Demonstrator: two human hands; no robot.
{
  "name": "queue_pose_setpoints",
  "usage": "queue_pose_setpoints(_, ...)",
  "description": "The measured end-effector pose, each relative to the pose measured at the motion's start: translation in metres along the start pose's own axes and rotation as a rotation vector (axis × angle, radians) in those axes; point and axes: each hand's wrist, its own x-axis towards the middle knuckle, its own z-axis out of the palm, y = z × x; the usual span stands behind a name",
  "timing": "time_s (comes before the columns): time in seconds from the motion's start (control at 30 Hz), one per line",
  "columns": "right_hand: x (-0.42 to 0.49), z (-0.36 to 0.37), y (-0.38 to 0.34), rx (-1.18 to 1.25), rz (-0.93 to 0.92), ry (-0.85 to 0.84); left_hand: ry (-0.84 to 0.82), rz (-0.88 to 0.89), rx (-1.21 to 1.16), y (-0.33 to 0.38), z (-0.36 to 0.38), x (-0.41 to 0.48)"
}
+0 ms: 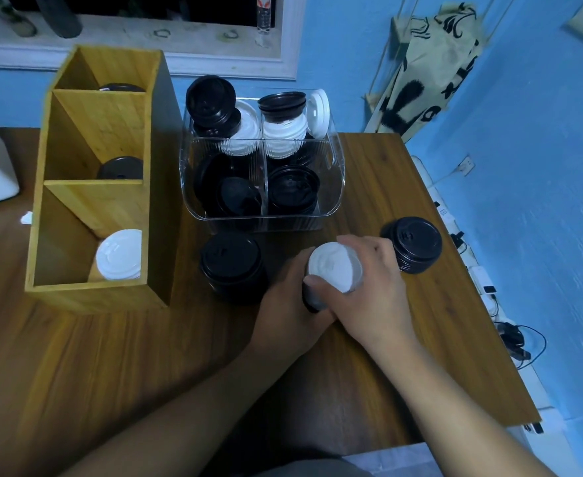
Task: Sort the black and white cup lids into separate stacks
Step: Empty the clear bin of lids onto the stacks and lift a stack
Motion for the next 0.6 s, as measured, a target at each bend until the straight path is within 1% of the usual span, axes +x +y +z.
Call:
queue_pose_setpoints(0.1,0.000,0.007,-0.005,-0.068,0.023,0.041,0.005,0.002,-0.007,0.000,0.000,0.000)
queue_pose_setpoints(0.27,0.003,0.010,-0.011,-0.138,0.058,0.051,-0.014,-0.014,-0.025,0.001,0.000,0.000)
queue_pose_setpoints(0.33,0.002,0.009,-0.010,-0.105,0.058,0.017,-0.011,-0.019,-0.032,0.000,0.000,0.000)
queue_pose_setpoints(0.43,-0.003,0.010,-0.005,-0.042,-0.018,-0.059,-0.008,-0.024,-0.045,0.000,0.000,-0.001)
queue_pose_setpoints(0.6,0.005,0.001,0.007,0.068,-0.090,-0.115,-0.020,-0.035,-0.052,-0.002,0.000,-0.001)
